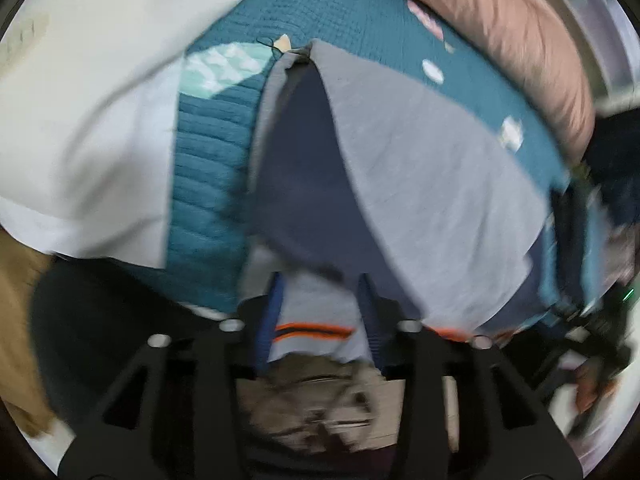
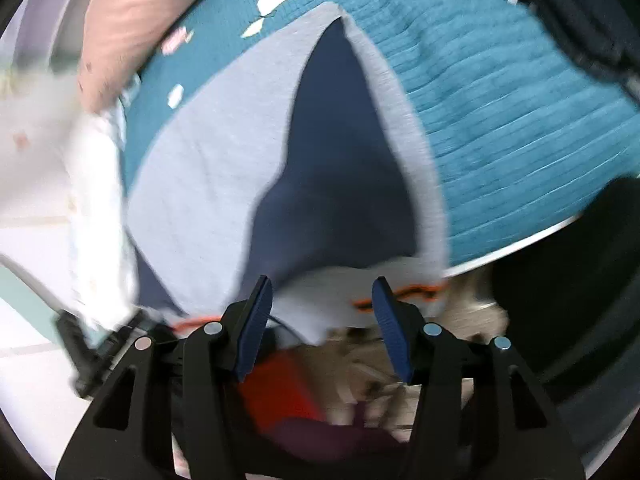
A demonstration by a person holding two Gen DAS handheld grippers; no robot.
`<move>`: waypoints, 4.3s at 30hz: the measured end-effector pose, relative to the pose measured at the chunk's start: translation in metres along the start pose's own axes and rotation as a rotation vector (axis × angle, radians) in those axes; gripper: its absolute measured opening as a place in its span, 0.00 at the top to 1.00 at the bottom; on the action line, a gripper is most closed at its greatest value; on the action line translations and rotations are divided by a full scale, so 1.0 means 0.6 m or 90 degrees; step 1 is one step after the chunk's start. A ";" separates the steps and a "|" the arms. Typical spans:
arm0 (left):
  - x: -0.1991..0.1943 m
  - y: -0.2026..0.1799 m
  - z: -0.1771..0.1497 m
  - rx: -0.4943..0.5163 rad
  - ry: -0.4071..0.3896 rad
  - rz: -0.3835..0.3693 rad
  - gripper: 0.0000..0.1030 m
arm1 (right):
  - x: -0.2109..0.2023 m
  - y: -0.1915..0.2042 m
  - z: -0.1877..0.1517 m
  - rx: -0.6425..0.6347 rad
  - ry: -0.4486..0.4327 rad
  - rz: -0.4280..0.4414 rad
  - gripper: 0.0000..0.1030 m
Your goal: Fold large clothes
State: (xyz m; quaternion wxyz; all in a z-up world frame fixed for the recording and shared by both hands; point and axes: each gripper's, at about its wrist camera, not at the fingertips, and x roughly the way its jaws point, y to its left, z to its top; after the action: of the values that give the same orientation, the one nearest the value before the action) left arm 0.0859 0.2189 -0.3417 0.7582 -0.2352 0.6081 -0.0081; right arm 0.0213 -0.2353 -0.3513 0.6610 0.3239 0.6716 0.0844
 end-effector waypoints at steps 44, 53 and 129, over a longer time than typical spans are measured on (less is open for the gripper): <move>0.119 -0.225 -0.051 0.209 0.124 0.078 0.94 | 0.141 0.211 -0.081 -0.299 0.083 -0.113 0.93; 0.109 -0.152 -0.037 0.180 0.103 0.154 0.97 | 0.105 0.089 -0.033 -0.199 0.026 -0.222 0.98; 0.075 -0.103 0.116 0.036 -0.003 0.171 0.97 | 0.066 0.100 0.090 -0.101 -0.033 -0.167 0.97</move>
State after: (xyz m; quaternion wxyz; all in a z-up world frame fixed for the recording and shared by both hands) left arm 0.1789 0.1744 -0.3498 0.7604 -0.1302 0.6316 0.0765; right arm 0.0947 -0.1840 -0.3581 0.7067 0.1822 0.6824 0.0417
